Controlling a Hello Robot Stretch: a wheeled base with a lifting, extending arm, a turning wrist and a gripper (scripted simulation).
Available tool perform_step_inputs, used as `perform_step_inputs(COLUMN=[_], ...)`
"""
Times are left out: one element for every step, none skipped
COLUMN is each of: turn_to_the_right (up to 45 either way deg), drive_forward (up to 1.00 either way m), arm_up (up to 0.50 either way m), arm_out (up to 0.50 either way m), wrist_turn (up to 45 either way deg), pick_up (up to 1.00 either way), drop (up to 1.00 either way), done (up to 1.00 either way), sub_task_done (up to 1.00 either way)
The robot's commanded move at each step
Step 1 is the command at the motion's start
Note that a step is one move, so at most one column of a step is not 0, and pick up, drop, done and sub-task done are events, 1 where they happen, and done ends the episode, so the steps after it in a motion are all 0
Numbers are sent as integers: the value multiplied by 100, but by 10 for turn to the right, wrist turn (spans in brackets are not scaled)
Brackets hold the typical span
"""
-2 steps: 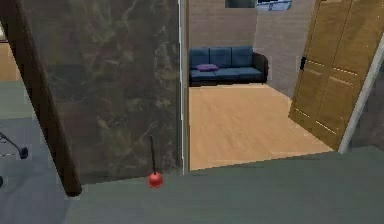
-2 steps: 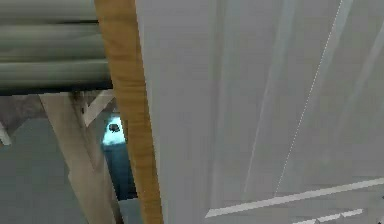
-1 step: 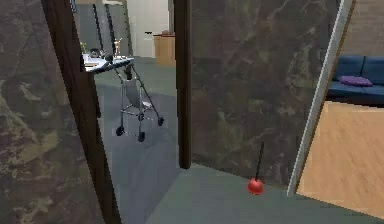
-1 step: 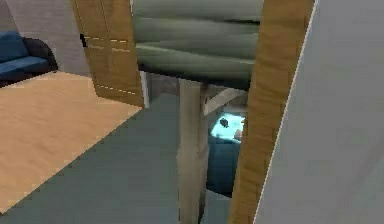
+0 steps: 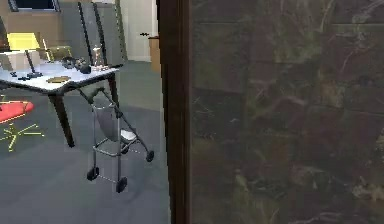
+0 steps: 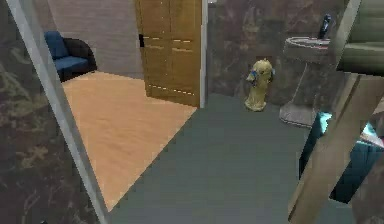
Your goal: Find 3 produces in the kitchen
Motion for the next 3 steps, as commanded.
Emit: perform_step_inputs(turn_to_the_right=[-420, 0, 450], drive_forward=[0, 5, 0], arm_up=[0, 0, 0], arm_out=[0, 0, 0], wrist_turn=[0, 0, 0], pick_up=[0, 0, 0], drop=[0, 0, 0], done=[0, 0, 0], sub_task_done=[0, 0, 0])
